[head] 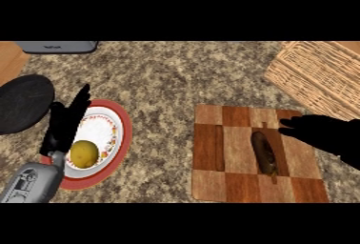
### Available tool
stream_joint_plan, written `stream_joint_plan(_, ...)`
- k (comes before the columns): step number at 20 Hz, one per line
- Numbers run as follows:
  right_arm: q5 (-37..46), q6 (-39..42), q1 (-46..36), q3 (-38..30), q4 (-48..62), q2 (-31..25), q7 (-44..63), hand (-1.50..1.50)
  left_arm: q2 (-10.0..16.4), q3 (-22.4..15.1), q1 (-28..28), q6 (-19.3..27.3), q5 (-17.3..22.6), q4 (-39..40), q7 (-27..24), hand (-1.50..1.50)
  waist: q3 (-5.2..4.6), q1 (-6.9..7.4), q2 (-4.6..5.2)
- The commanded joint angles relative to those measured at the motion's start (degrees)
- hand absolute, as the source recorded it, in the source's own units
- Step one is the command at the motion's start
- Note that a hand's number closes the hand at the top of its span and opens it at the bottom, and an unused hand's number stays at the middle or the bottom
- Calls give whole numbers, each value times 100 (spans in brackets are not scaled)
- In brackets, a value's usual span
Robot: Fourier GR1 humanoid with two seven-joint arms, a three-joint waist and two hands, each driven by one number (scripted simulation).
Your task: Pick the sweet potato from the cutting board and place it in the basket
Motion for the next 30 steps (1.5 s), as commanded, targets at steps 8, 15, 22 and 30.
stream_joint_plan(8,1023,-168,278,-430,-144,700,-273,-150,-399,297,-364,-183,-367,361,-29,0,5,10,11)
stream_joint_plan(15,2147,-717,487,341,427,1331,-736,-150,-216,562,-29,-528,-350,-213,294,0,6,45,9)
stream_joint_plan(22,3042,-1591,650,518,1555,1490,-1788,-150,-371,703,-47,-571,-593,-43,94,0,7,39,13)
stream_joint_plan(30,3490,-1651,345,301,2144,1693,-2330,-150,-744,640,132,-487,-947,-515,402,0,6,47,9)
